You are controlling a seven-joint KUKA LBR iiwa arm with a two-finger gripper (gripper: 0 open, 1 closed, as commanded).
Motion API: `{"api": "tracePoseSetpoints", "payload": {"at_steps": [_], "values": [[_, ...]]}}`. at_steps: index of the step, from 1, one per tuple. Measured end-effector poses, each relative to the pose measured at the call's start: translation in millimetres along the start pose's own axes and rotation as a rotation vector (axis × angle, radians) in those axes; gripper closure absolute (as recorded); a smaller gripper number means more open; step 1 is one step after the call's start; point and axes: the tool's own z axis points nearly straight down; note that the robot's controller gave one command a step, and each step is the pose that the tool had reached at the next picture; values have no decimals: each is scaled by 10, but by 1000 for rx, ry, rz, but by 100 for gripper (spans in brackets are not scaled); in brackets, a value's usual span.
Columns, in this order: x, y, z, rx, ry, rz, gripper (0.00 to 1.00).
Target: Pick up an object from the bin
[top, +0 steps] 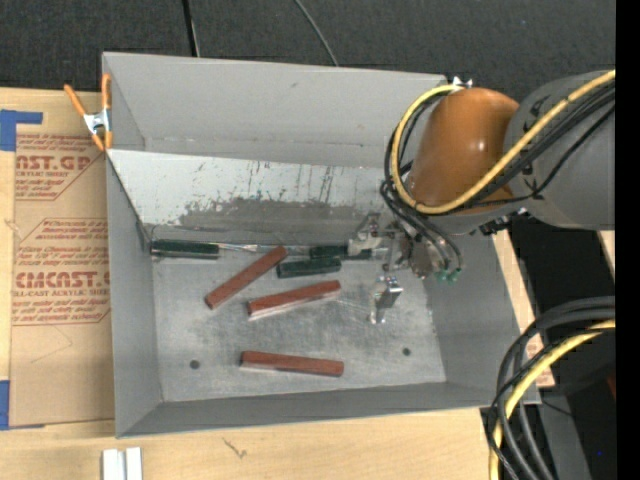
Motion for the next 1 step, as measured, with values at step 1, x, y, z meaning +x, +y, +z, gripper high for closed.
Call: {"api": "tracePoseSetpoints", "payload": {"at_steps": [1], "values": [[-131,552,-5,-2,5,-86,0]]}}
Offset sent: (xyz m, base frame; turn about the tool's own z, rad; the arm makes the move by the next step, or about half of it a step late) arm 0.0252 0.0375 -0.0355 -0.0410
